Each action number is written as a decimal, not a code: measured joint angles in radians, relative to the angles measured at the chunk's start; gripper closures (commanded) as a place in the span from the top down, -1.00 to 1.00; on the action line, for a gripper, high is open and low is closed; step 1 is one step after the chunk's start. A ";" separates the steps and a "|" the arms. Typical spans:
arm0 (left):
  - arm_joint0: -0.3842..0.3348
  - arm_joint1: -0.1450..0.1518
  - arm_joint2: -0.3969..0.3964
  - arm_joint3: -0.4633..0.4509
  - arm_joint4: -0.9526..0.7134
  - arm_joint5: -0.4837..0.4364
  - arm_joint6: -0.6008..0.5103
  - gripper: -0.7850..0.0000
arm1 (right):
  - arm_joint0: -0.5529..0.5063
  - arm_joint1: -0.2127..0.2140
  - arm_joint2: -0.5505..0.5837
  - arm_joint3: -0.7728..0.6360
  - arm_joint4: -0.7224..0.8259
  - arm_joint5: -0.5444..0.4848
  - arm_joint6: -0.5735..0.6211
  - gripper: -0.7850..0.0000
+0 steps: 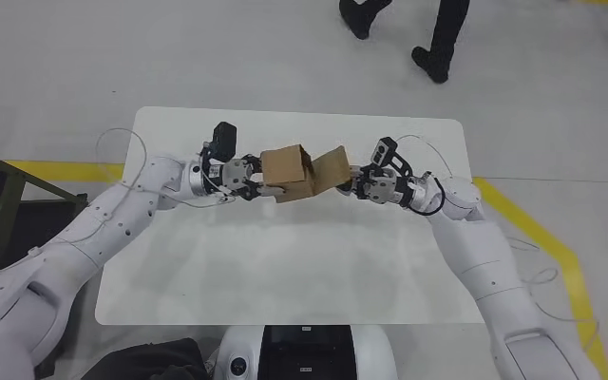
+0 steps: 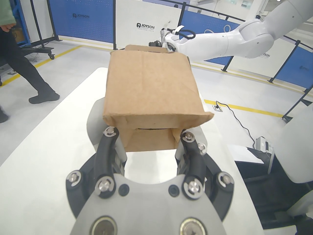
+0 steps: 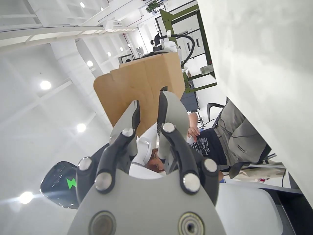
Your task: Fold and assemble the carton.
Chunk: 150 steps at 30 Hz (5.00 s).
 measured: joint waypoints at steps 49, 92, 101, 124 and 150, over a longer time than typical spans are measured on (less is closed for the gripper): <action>0.084 -0.074 -0.159 0.010 0.182 0.000 -0.114 -0.05 | -0.031 0.029 -0.039 -0.220 -0.229 0.115 -0.183 -0.58; 0.126 -0.079 -0.212 -0.005 0.187 0.000 -0.089 -0.15 | -0.023 0.021 -0.074 -0.218 -0.149 0.064 -0.196 -0.95; 0.126 -0.081 -0.218 0.007 0.183 0.000 -0.079 -0.16 | -0.041 0.026 -0.047 -0.215 -0.130 0.044 -0.199 0.14; 0.097 -0.184 -0.107 0.211 0.457 0.144 0.086 0.34 | -0.142 0.068 0.113 -0.284 -0.138 -0.083 -0.185 1.00; 0.071 -0.183 -0.173 0.354 0.477 0.067 0.322 1.00 | -0.117 0.084 0.107 -0.272 -0.254 -0.121 -0.173 1.00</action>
